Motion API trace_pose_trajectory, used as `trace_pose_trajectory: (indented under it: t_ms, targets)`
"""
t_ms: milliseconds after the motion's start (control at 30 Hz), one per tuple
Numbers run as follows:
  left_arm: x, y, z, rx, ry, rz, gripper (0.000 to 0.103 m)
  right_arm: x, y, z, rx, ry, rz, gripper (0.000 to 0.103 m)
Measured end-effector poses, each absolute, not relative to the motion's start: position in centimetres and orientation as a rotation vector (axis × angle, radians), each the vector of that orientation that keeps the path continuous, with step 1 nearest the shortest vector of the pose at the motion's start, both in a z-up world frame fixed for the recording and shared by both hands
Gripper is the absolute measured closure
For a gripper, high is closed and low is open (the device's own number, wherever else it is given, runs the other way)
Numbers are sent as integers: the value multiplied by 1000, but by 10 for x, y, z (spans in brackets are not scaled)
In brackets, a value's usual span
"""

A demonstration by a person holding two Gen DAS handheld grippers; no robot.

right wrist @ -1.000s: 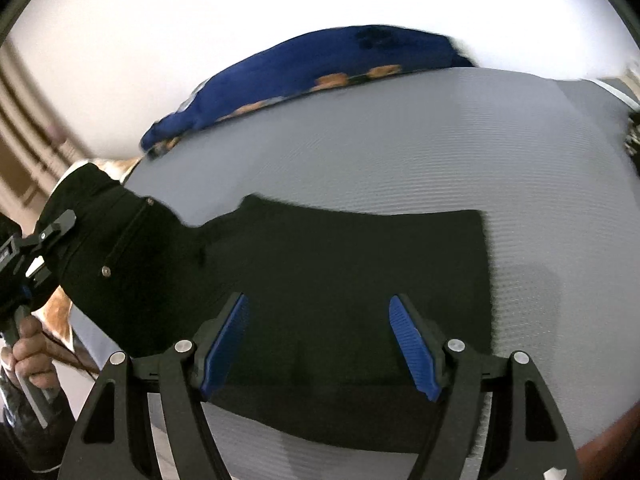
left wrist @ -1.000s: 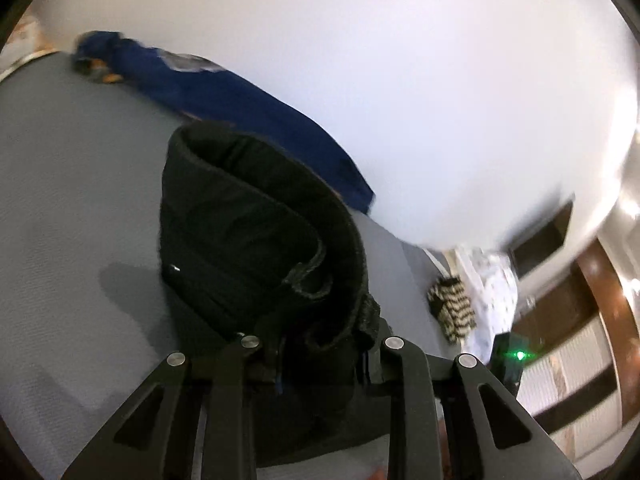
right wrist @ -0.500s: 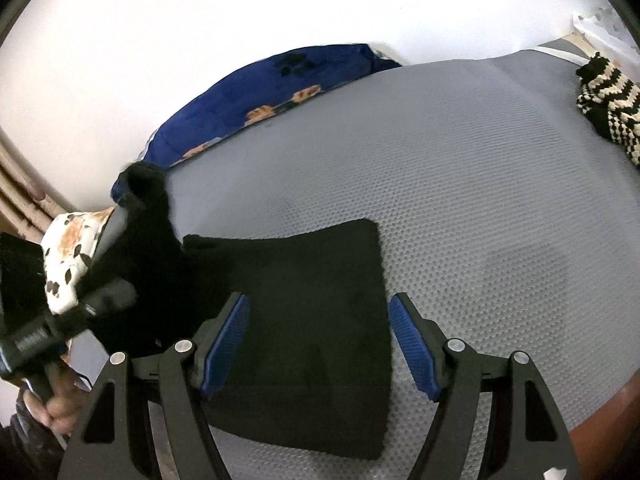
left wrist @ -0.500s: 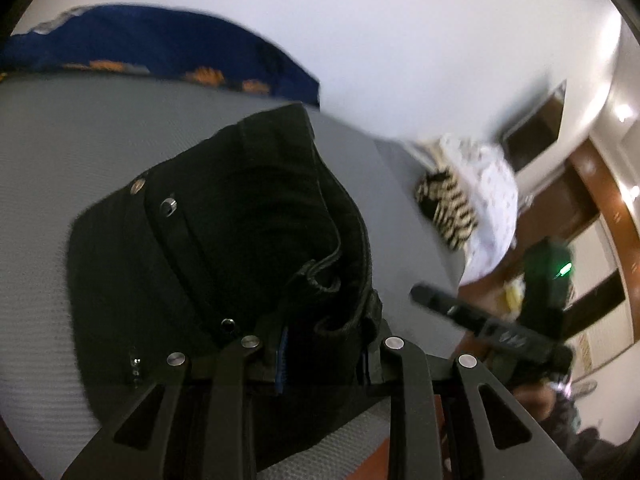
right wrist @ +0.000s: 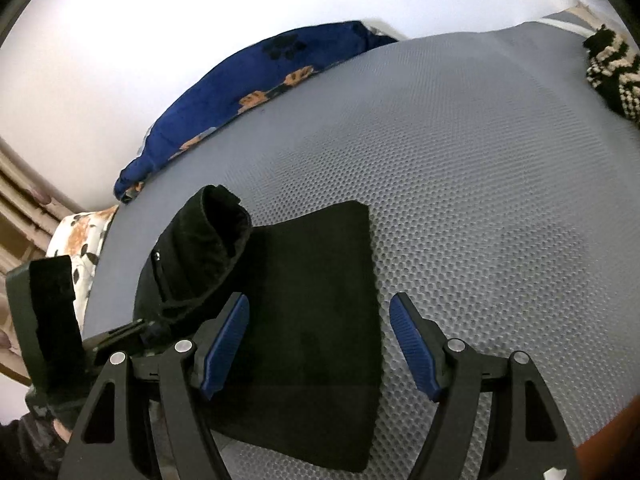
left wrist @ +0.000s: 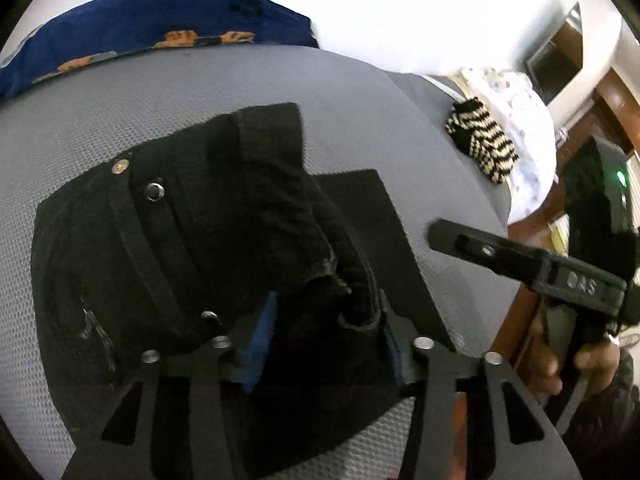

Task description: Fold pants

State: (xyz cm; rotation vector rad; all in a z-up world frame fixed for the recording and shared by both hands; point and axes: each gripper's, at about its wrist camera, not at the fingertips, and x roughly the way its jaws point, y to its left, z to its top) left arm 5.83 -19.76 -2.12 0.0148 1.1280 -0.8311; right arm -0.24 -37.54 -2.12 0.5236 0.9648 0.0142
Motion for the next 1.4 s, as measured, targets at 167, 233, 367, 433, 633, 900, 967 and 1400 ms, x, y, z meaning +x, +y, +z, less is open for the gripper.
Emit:
trace_pose_trajectory:
  t_ms: [167,233,367,433,633,900,967,1400]
  targets:
    - [44,-189,-4,16,1098,-882,45,9,-374,-35,649,998,197,32]
    - [43,-174,5,6,1077,-854,44,18,-372,-44,717,1020,296,32]
    - [53,-131,18,-35,1011,-732,40,37,-371,-59,743,1058,344,34]
    - [61,-110,19,-51,996,-670,40,46,-370,-64,747,1065,377,37]
    - [86,-49,-2,-149,1032,-473,40,81,-364,-73,724,1071,470,57]
    - [102,-28,-31,-193,1097,-376,40,94,-343,-73,746,1070,516,88]
    - [105,-30,-35,-189,1100,-361,40,88,-338,-58,738,1046,493,91]
    - [119,-73,-28,-112,1066,-431,40,17,-378,-12,718,938,279,93]
